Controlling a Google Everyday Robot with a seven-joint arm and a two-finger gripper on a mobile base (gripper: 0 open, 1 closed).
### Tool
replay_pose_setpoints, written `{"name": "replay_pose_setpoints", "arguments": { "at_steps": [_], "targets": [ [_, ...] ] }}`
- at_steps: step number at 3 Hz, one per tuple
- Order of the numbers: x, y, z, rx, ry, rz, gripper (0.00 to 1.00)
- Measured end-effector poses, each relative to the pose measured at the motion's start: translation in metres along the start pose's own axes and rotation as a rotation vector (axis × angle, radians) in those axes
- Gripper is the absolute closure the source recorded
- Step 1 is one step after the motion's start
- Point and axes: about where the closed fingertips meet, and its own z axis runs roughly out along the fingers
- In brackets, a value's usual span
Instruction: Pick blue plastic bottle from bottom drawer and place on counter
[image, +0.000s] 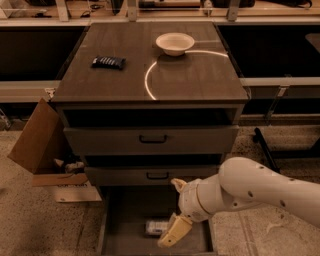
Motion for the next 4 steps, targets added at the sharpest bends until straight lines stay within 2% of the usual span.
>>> {"name": "replay_pose_setpoints", "arguments": {
  "at_steps": [1,2,3,4],
  "targets": [
    [0.036,-0.019,0.055,-0.005,0.032,-0.031,0.00],
    [0.072,-0.040,0.101,-0.030,0.014,-0.040,0.00],
    [0.084,-0.029,0.118,-0.071,0.004,-0.008,0.00],
    [0.084,-0.029,0.118,-0.072,0.005,-0.008,0.00]
  ]
}}
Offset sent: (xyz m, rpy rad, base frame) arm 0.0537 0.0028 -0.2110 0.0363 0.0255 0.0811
